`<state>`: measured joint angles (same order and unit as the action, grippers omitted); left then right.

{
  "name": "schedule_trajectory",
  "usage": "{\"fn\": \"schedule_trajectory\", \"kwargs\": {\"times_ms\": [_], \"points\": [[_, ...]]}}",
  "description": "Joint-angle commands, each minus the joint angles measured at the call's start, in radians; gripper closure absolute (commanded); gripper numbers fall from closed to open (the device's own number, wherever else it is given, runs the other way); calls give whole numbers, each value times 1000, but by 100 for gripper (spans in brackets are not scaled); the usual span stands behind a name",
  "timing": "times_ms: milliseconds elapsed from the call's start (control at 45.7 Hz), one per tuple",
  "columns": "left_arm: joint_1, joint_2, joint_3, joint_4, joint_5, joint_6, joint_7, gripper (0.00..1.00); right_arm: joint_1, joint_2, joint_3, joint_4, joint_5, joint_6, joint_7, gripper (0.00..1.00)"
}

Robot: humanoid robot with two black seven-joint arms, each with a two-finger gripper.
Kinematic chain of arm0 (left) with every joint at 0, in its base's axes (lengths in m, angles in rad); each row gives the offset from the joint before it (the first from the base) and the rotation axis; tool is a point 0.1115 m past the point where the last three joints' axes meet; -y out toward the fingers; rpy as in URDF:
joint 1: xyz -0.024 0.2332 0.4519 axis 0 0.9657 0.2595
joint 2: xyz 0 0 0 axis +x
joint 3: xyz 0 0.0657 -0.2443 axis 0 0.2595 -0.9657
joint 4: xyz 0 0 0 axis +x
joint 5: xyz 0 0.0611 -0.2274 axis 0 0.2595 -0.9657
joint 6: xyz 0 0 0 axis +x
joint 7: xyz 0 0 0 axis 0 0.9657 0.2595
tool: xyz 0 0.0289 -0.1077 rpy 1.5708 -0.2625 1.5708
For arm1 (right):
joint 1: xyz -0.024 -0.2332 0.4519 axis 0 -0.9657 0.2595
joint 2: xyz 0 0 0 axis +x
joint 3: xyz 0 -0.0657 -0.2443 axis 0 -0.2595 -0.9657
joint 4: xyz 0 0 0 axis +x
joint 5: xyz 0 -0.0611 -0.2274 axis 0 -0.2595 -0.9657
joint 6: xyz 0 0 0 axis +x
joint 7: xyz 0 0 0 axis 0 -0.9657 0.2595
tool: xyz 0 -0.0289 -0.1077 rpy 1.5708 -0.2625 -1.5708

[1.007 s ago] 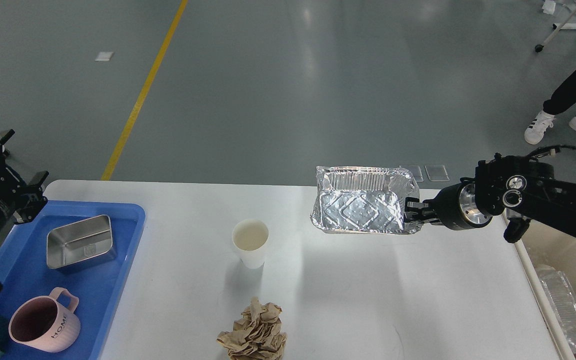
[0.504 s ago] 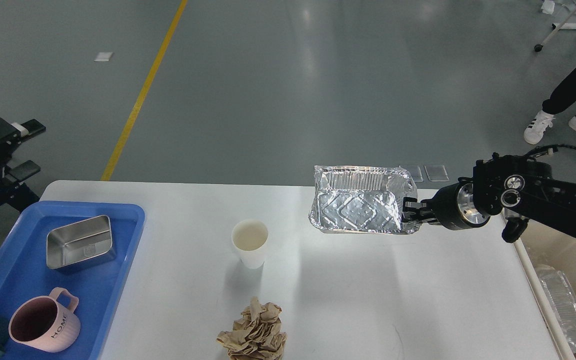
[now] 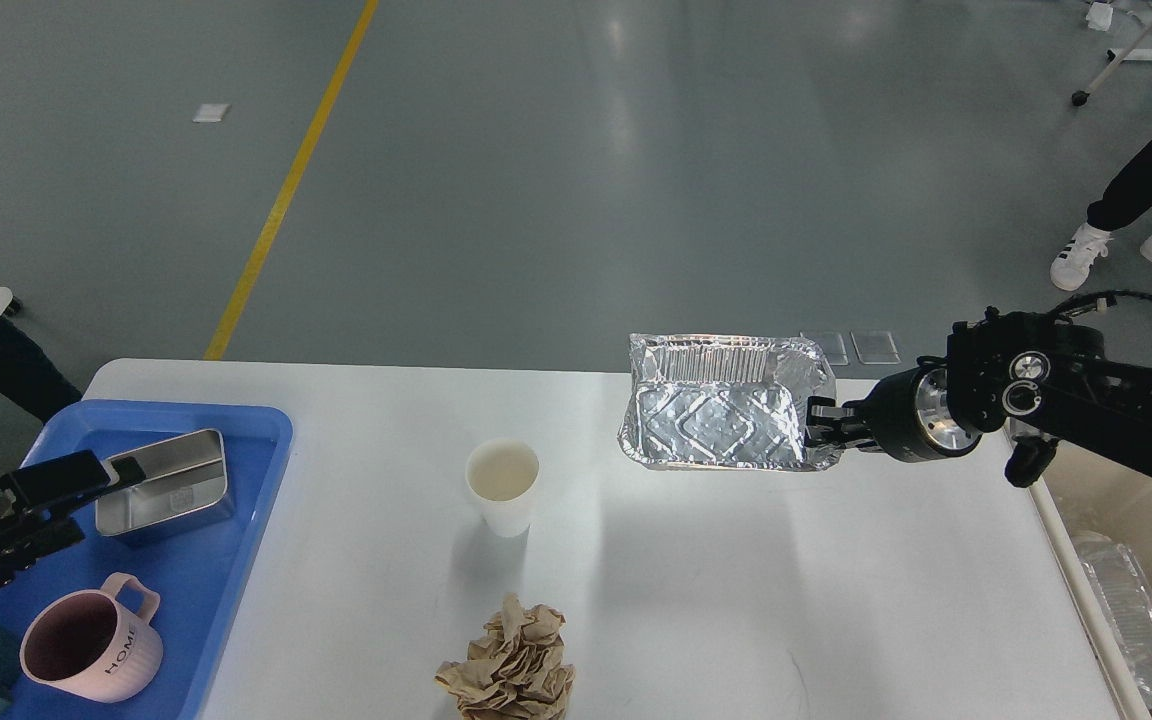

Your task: Tidy desktop

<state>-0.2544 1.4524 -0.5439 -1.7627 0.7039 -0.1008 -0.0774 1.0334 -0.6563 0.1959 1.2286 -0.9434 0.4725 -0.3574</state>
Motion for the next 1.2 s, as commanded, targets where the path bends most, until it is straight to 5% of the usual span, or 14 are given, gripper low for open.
{"fn": "schedule_trajectory", "kwargs": {"times_ms": [0,263,438,635,1095,1182], "points": [[-11,-17,10,0,0,6,174,3,-1,0,-1,0,0,0,0,100],[-65,-38,12,0,5,-10,183,3,-1,-19,2,3,0,0,0,100],[-77,-50,13,0,23,-23,58,3,-1,-14,4,3,0,0,0,100],[-74,-53,16,0,49,-22,42,3,-1,-20,5,5,0,0,0,100],[-238,-208,19,20,85,-11,74,3,1,-13,10,2,0,0,2,100],[-264,-250,28,68,88,-16,122,3,1,-20,10,2,0,-2,2,100]]}}
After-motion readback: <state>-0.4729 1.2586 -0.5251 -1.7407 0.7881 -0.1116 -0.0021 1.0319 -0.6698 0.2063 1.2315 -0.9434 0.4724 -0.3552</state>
